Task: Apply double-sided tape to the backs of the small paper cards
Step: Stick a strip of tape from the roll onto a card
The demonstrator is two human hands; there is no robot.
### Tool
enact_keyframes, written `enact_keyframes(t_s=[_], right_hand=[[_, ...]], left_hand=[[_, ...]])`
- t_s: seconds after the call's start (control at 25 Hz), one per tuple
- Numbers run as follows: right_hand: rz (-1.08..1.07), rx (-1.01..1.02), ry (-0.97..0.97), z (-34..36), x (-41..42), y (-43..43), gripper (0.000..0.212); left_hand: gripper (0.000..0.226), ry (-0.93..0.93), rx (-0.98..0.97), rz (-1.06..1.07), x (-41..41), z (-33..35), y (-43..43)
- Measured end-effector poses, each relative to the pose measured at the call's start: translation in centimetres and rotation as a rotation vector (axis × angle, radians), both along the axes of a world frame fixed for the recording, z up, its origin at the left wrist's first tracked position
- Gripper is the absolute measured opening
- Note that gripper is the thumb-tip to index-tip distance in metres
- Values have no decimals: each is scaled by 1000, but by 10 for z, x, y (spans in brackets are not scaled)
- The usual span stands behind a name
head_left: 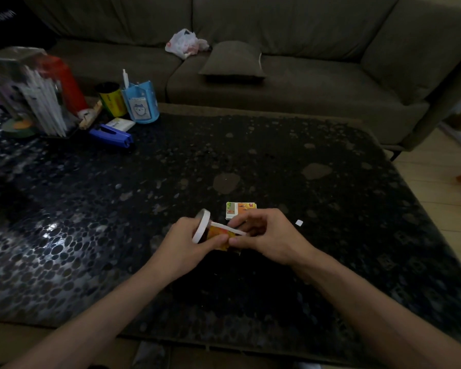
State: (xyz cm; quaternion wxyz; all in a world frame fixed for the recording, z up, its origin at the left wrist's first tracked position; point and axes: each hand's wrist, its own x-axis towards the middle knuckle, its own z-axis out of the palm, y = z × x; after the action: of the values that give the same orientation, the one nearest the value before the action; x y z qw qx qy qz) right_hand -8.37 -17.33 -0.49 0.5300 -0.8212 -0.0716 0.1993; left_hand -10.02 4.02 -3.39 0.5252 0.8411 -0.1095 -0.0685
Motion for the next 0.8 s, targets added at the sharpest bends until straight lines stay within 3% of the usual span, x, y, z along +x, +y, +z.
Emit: enact_keyframes(t_s=[0.2, 0.36, 0.52, 0.8], right_hand=[[-119, 63, 43, 6, -6, 3, 7], [-127, -33, -80, 11, -7, 7, 18], [-239, 163, -18, 10, -10, 9, 12], [-169, 162, -53, 10, -3, -4, 8]], left_hand=[[10, 64, -144, 114, -1, 7, -5], [9, 54, -189, 188, -1, 11, -9], [10, -32, -253, 255, 1, 16, -15], [27, 142, -296, 226, 3, 18, -15]])
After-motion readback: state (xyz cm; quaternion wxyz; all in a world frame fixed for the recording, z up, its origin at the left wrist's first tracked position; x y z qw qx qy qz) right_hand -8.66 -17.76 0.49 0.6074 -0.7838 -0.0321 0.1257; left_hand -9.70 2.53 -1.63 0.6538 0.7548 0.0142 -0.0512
